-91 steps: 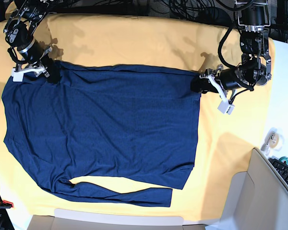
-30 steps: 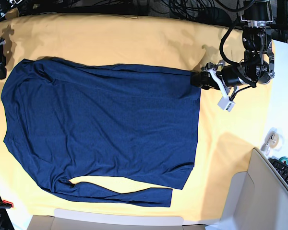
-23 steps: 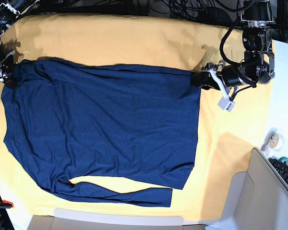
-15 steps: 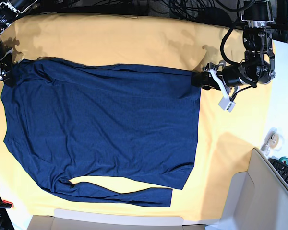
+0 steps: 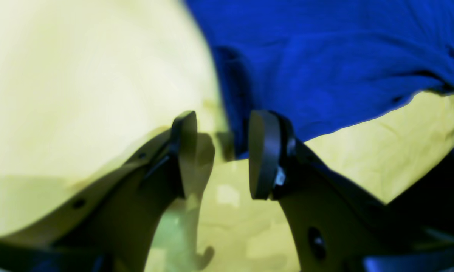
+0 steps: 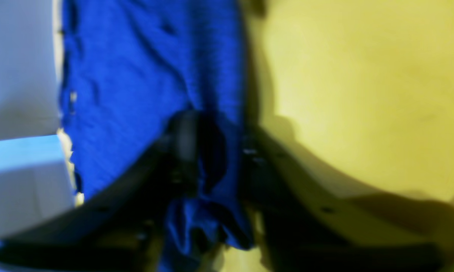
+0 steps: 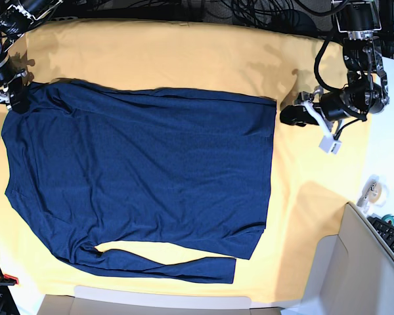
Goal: Fold the T-shirt properly
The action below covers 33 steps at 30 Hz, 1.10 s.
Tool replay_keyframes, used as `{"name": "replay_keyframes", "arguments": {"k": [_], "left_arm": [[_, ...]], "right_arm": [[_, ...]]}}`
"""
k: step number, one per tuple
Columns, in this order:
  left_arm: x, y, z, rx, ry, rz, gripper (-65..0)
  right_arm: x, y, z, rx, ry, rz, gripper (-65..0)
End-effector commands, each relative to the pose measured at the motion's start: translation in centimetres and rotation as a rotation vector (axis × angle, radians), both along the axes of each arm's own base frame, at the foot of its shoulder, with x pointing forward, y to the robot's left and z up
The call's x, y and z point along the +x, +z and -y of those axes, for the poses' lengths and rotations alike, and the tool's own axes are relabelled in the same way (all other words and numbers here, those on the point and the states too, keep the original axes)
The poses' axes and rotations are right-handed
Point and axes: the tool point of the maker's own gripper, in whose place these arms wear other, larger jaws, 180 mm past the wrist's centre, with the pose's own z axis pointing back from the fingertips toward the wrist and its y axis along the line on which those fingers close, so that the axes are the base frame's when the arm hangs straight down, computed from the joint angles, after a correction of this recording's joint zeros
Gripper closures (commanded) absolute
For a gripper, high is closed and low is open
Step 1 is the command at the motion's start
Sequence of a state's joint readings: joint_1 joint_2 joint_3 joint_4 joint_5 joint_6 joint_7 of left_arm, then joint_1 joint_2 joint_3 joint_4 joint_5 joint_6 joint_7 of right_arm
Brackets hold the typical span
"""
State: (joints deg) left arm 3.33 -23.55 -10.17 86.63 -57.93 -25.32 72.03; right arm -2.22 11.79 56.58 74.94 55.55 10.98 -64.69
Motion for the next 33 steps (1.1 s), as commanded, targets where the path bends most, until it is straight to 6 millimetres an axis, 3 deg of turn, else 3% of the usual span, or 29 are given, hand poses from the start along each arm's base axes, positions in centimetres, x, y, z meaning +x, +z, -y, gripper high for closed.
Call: {"name": "replay_keyframes", "arguments": {"k": [1, 3, 11, 17, 20, 29, 33], "left_arm": [[0.7, 0.8, -0.6, -0.009, 0.011, 0.027, -22.9], [0.5, 0.4, -0.8, -0.016, 0.019, 0.008, -23.0], [-0.1, 0.0, -0.1, -0.040, 0.010, -0.015, -23.1], [-0.3, 1.3, 1.5, -0.158, -0.015, -0.015, -23.5], [-0.3, 1.9, 2.0, -0.199, -0.027, -0.011, -27.5], [0.5, 2.6, 2.2, -0.214, -0.032, 0.006, -30.3], [-0.1, 0.7, 2.7, -0.236, -0.027, -0.060, -30.3]], "right_arm": [[-0.3, -0.2, -0.2, 0.008, 0.011, -0.026, -4.7], [-0.3, -0.2, -0.2, 0.008, 0.011, -0.026, -0.2], [-0.3, -0.3, -0.2, 0.009, 0.014, -0.028, 0.0], [-0.3, -0.3, -0.2, 0.008, 0.013, -0.029, 0.0], [-0.3, -0.3, -0.2, 0.008, 0.013, -0.029, 0.0], [-0.4, -0.3, -0.2, 0.007, 0.015, -0.030, 0.0], [-0.4, -0.2, -0.2, 0.007, 0.016, -0.030, 0.0]]}}
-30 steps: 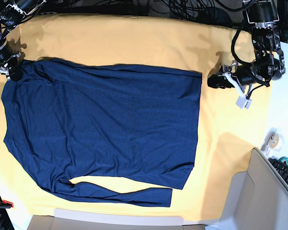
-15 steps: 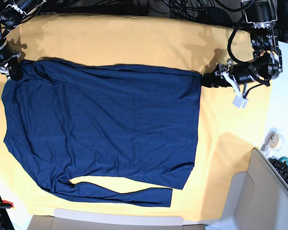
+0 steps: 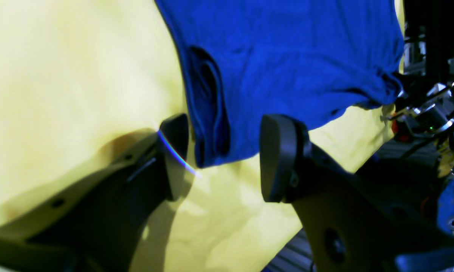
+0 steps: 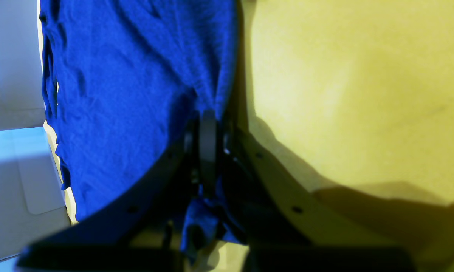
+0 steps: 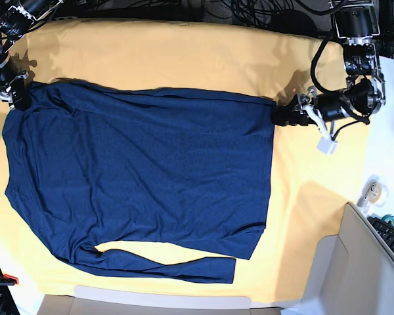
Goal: Fold the T-shirt properly
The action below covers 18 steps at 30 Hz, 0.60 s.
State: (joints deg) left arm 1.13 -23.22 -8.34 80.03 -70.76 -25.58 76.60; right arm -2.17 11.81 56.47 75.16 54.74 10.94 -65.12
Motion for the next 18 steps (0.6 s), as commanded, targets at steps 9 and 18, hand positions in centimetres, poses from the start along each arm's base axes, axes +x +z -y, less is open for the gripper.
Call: {"name": "replay_keyframes", "arguments": {"k": [9, 18], "left_arm": [[0.4, -0.6, 1.5, -0.022, -0.029, -0.005, -30.3], [0.4, -0.5, 1.6, -0.028, -0.029, -0.004, -11.4]], "right_arm": [[-0.7, -0.3, -0.1, 0.009, 0.009, -0.025, 0.0], [-0.9, -0.4, -0.2, 0.010, 0.010, -0.030, 0.0]]}}
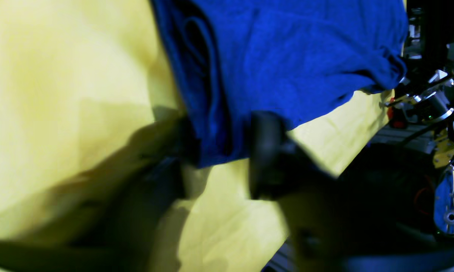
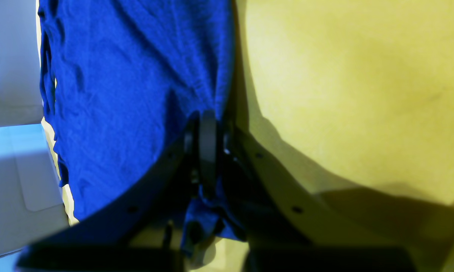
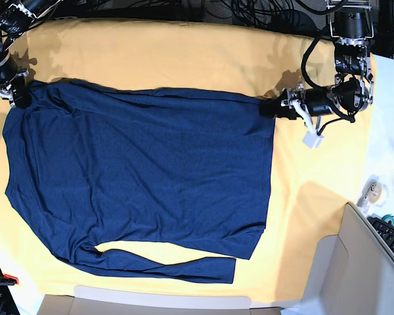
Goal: Fold the T-shirt properly
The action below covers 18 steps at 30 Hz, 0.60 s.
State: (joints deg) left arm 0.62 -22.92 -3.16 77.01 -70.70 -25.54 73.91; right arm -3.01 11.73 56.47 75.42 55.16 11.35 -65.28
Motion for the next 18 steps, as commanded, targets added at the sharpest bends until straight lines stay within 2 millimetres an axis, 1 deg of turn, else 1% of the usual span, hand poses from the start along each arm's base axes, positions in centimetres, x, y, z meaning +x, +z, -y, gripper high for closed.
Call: {"name": "replay_keyframes", "arguments": {"k": [1, 2, 6, 8, 10, 12, 14, 18], "left_arm": [[1.0, 1.2, -0.4, -0.005, 0.002, 0.039, -4.5], [0.9, 1.2, -0.4, -0.004, 0.002, 0.038, 0.0], [0.8, 1.3, 0.1, -0.007, -0.017, 0.042, -0.1], [1.2, 2.2, 0.4, -0.002, -0.031, 0.077, 0.0], [1.6, 3.6, 1.0, 0.004, -0.055, 0.129, 0.0], [2.0, 4.8, 1.4, 0.010, -0.074, 0.172, 0.0], [2.2, 6.0, 1.8, 0.019, -0.093, 0.214, 0.0], [2.6, 7.3, 2.3, 0.025, -0.111, 0.262, 0.0]], "right_arm": [[-0.4, -0.2, 0.0, 0.010, 0.003, -0.026, 0.0], [-0.4, -0.2, 0.0, 0.010, 0.003, -0.026, 0.0], [-0.4, -0.2, 0.0, 0.010, 0.003, -0.026, 0.0], [-0.4, -0.2, 0.0, 0.010, 0.003, -0.026, 0.0], [-0.3, 0.1, 0.2, -0.001, 0.005, -0.022, 0.0], [0.0, 0.9, 0.4, -0.026, 0.011, -0.007, 0.0], [0.4, 2.2, 0.5, -0.064, 0.019, 0.017, 0.0], [1.2, 4.2, 0.7, -0.120, 0.033, 0.056, 0.0]]}}
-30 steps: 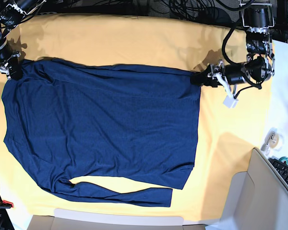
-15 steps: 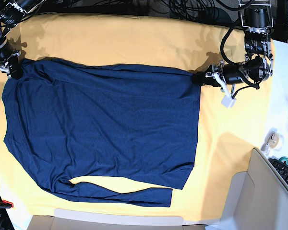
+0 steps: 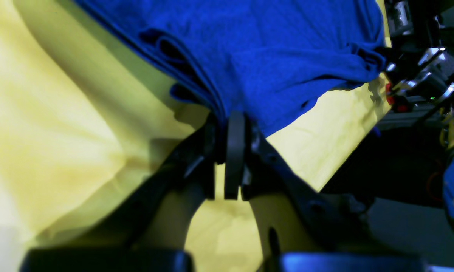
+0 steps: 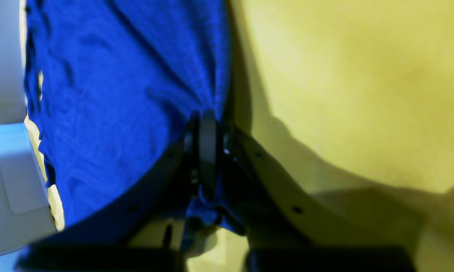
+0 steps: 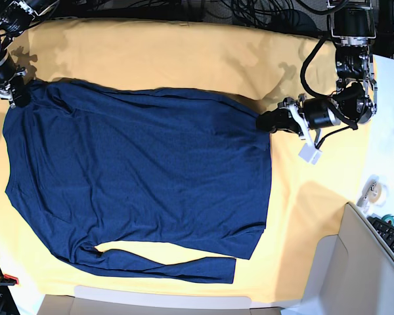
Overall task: Fold the T-shirt properly
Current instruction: 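Lift the shoulder edge with both grippers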
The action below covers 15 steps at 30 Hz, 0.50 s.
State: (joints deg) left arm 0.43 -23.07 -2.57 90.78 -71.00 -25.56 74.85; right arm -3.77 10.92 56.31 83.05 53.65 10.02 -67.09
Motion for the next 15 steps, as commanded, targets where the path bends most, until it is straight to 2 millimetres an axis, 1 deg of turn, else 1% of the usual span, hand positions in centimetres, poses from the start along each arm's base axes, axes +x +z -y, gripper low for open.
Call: {"name": "replay_keyframes", "arguments": {"k": [1, 3, 5, 10, 12, 15], "left_arm": [[1.0, 1.6, -0.1, -0.010, -0.001, 0.056, 0.0], [1.5, 2.0, -0.2, -0.010, 0.001, 0.070, 0.0], [2.6, 3.0, -0.2, -0.010, 0.002, 0.103, 0.0], [5.0, 5.1, -0.3, -0.014, 0.008, 0.169, 0.0], [6.1, 5.7, -0.5, -0.020, 0.017, 0.181, 0.0], [7.9, 6.0, -1.2, -0.036, 0.048, 0.181, 0.0]], "right_arm": [[1.1, 2.2, 1.0, -0.051, 0.005, 0.056, 0.0], [1.9, 3.2, 1.1, -0.067, 0.008, 0.085, 0.0], [2.5, 3.8, 1.1, -0.070, 0.008, 0.102, 0.0], [5.0, 5.8, 1.4, -0.075, 0.005, 0.174, 0.0], [6.3, 6.0, 1.3, -0.068, 0.010, 0.183, 0.0], [7.8, 5.5, 1.3, -0.045, 0.005, 0.178, 0.0]]}}
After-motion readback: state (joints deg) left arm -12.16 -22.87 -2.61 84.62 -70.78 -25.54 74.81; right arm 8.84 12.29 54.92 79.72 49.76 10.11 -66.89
